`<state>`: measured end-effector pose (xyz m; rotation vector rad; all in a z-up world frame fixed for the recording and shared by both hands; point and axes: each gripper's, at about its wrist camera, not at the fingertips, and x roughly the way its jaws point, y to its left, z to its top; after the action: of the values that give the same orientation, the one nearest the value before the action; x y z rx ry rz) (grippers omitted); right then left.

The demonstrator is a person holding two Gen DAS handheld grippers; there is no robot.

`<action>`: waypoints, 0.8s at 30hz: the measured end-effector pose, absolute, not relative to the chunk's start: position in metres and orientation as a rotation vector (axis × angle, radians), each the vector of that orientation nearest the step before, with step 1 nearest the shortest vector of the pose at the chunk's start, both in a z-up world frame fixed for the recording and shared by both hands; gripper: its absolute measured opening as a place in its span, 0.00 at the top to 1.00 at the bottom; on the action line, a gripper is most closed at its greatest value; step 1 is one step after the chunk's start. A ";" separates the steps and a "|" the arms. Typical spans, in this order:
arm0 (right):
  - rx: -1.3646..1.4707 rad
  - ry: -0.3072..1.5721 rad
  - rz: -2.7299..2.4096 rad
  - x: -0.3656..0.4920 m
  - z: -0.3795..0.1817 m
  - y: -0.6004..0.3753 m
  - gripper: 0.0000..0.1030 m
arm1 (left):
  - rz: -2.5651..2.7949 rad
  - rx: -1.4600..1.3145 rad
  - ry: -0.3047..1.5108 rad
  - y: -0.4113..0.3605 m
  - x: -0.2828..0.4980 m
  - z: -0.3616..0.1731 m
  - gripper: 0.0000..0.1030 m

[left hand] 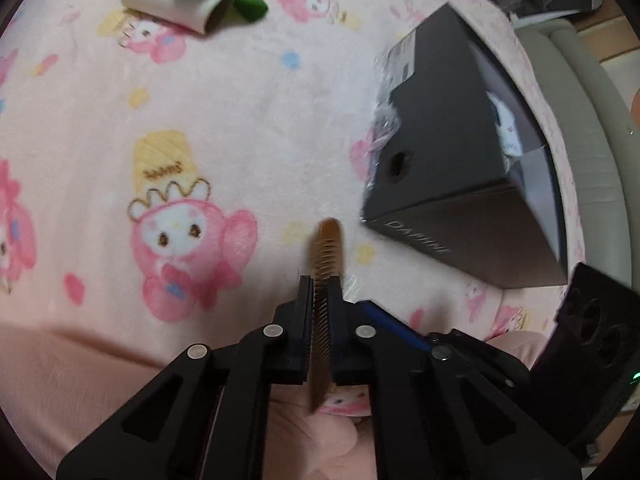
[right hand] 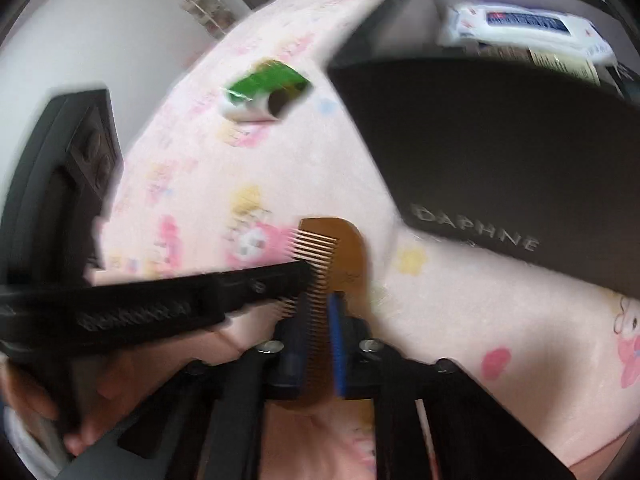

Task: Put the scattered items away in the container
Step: 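Grasp the comb's body with the left tool while the right tool holds its tassel end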

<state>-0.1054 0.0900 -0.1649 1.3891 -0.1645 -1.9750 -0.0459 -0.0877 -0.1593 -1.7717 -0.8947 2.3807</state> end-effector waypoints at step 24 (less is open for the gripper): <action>1.569 -0.044 -2.032 -0.109 -0.189 0.100 0.83 | 2.392 -1.857 -0.902 -0.086 -0.069 -0.180 0.74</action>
<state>-0.1094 0.0999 -0.1886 1.5693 -0.0437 -2.0323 -0.0693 -0.0858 -0.1801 -1.8569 -0.9021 2.3923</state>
